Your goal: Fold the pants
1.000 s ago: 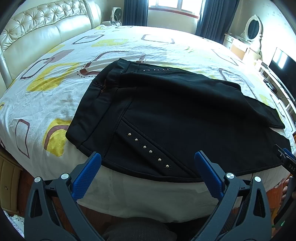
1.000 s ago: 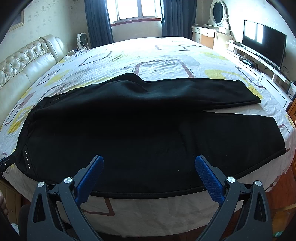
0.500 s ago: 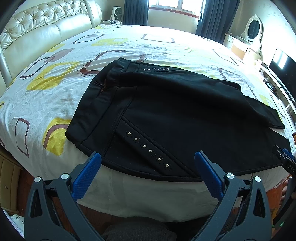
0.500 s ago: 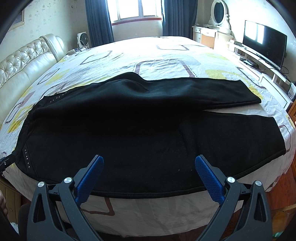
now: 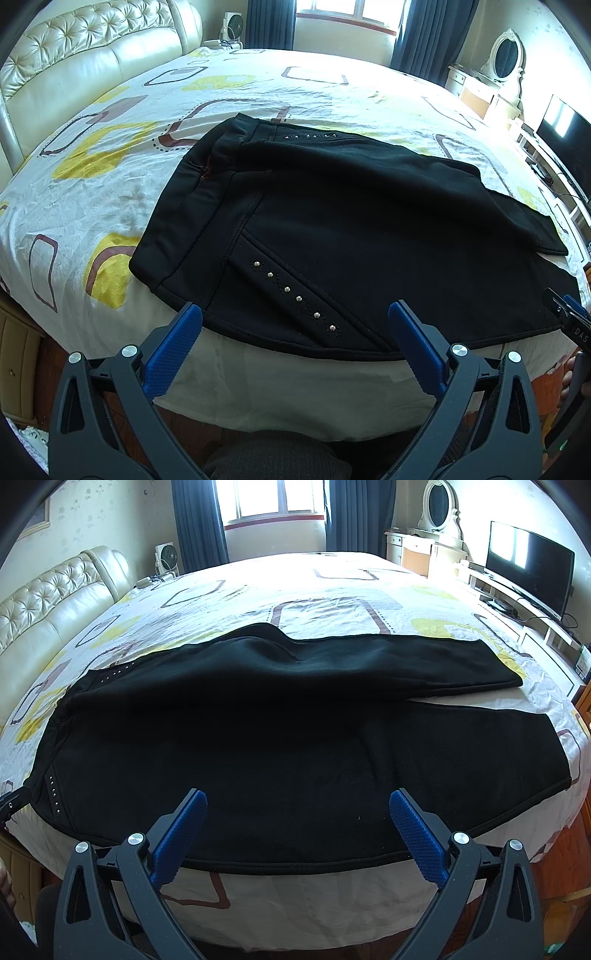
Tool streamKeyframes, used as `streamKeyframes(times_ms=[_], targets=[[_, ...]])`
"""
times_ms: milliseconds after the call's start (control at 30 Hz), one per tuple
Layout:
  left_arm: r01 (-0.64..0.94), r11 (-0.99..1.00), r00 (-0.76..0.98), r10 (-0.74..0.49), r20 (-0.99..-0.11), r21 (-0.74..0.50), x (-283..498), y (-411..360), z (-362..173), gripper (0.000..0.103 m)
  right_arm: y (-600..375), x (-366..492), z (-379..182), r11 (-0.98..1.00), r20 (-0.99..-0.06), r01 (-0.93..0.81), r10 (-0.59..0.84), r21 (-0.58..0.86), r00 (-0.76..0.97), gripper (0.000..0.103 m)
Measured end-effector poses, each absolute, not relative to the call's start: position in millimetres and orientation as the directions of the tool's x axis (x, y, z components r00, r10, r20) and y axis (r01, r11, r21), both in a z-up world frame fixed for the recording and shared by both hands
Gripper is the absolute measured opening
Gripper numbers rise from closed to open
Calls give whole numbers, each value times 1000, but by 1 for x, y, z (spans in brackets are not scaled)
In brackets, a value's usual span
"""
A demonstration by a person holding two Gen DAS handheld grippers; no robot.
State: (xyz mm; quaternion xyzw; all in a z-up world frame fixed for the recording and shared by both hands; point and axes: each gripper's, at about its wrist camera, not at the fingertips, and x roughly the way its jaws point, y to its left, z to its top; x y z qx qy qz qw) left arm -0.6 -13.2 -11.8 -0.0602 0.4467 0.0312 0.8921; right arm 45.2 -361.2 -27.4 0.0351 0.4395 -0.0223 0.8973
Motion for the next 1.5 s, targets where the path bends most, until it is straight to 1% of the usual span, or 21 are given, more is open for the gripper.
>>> streamKeyframes(times_ms=[1500], targets=[[-102, 992, 589, -3, -808, -77, -2, -18, -14, 101, -358, 45, -30, 997, -799, 58, 4, 49, 601, 99]])
